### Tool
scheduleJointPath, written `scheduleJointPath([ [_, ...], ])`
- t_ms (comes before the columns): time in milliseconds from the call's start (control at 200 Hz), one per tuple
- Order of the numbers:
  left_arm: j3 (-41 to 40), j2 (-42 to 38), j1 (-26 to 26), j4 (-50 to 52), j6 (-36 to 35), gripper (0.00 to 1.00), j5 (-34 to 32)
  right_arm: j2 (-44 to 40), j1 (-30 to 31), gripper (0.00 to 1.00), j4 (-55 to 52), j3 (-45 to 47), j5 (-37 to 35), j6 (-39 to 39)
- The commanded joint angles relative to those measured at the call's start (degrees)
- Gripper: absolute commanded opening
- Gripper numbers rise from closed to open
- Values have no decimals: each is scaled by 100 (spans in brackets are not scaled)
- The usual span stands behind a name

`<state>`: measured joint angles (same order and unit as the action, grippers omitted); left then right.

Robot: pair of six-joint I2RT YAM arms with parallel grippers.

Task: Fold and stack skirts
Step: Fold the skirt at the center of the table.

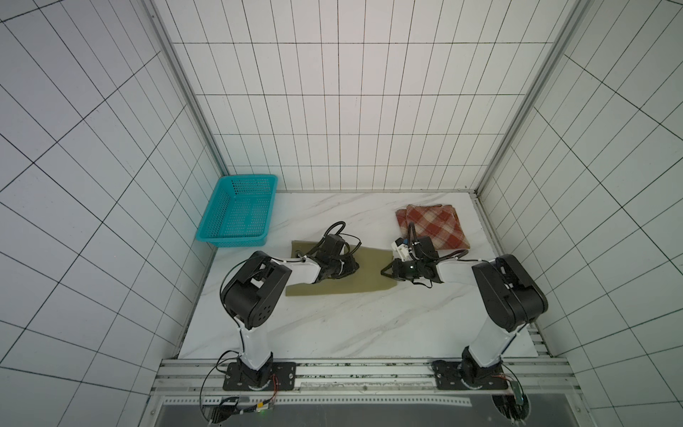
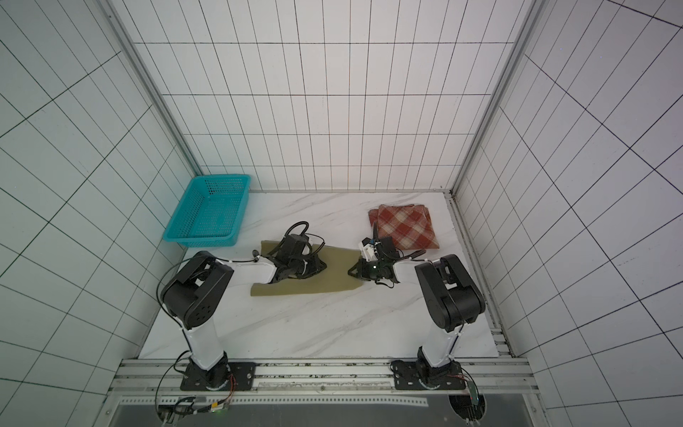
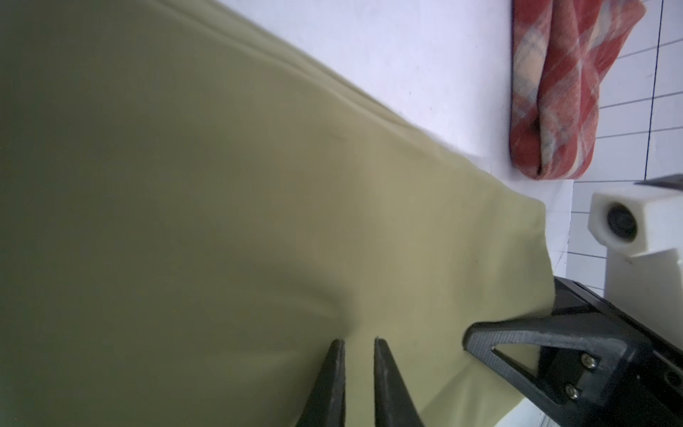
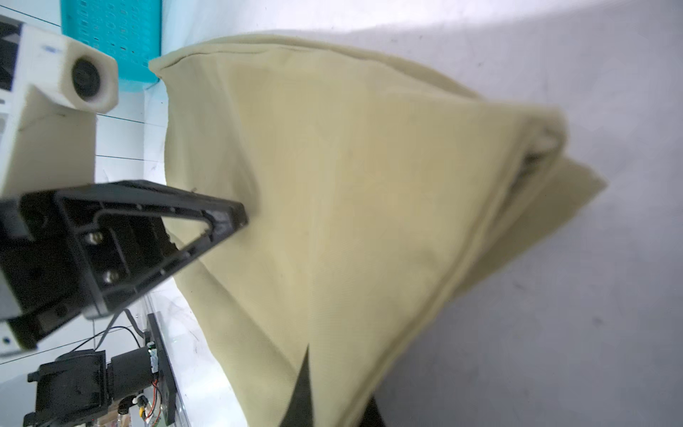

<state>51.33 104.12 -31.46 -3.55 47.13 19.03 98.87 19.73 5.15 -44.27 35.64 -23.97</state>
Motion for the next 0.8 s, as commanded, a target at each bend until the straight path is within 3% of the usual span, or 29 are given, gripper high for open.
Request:
scheduleJointPath([
  [0,-231,-310,212,-25,62,16,-40,-251,-74,0,-1530,-666,-477,620],
  [475,-1309,-982,646,-383,104,15,156,-515,-118,0,-4047,-2274,-2024,1213],
  [794,-1957,-1193,350,-823,360,14,246,-414,-122,0,-4943,-3156,-2922,1358],
])
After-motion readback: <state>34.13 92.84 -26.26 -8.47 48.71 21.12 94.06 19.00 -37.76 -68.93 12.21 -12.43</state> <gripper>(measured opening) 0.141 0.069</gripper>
